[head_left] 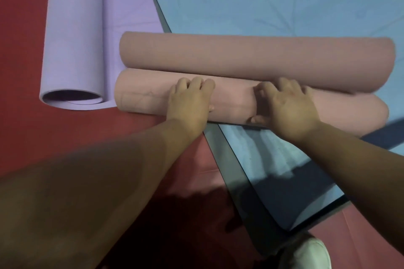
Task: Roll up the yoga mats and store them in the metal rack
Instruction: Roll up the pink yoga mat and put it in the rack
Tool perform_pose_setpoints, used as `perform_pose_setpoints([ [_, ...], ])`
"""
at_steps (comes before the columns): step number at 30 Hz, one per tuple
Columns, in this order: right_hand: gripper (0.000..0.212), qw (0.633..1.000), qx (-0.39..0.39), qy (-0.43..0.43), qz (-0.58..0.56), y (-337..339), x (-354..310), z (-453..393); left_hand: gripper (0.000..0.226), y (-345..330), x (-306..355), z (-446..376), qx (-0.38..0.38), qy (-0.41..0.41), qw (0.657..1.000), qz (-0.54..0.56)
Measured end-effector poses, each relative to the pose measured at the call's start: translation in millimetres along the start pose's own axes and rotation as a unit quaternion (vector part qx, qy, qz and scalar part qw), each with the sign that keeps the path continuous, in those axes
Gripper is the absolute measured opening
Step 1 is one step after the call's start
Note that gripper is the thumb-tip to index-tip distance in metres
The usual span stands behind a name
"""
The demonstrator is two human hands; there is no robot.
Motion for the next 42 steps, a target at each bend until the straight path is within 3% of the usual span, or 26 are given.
perform_pose_setpoints([
  [3,0.091,0.999,-0.037,-0.031,-0.016,-6.3,3.3,-8.4,0.045,-1.4,3.1,-3.6,0.000,-0.014,1.000,-0.012],
  [7,0.097,0.999,-0.030,-0.022,-0.021,2.2,0.7,-25.1,0.070,-11.7,9.7,-7.1,-0.018,-0.039,0.998,-0.054],
  [13,0.060,0.994,0.058,-0.095,-0.016,16.6,19.6,-24.8,0.074,0.5,6.9,-25.6,-0.001,-0.012,0.996,-0.093],
  [18,0.058,0.996,0.006,-0.081,-0.023,3.1,28.2,-36.6,0.053,4.2,9.7,-24.0,0.017,-0.020,0.997,-0.066],
  [22,0.082,0.990,-0.086,-0.094,-0.064,-10.7,39.2,-51.5,0.045,4.9,13.0,-22.4,0.036,-0.043,0.997,-0.061],
  [25,0.092,0.987,-0.083,-0.106,-0.086,3.5,48.9,-65.0,0.058,-1.4,15.3,-19.8,0.021,-0.049,0.996,-0.068],
  [31,0.068,0.994,-0.048,-0.089,-0.049,17.3,60.1,-83.3,0.090,-13.5,12.7,-42.7,-0.049,-0.037,0.993,-0.098],
  [35,0.060,0.993,-0.044,-0.104,-0.043,15.4,66.5,-84.3,0.092,-17.5,14.9,-57.1,-0.096,-0.025,0.991,-0.092],
  [39,0.062,0.983,-0.052,-0.178,0.014,20.7,83.2,-88.2,0.089,-19.5,14.6,-64.7,-0.110,-0.021,0.990,-0.087],
  [42,0.060,0.976,-0.004,-0.214,0.031,33.7,81.4,-93.4,0.088,-19.3,14.4,-71.1,-0.113,-0.026,0.990,-0.085],
])
Point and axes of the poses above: each hand's wrist, its own z-axis away from the middle knuckle, its own y-axis out of the back of the hand, x = y × z, the point moved 10 cm from there along -z, towards the middle knuckle, and after that the axes turned 12 degrees about y, right-handed, at the moved point
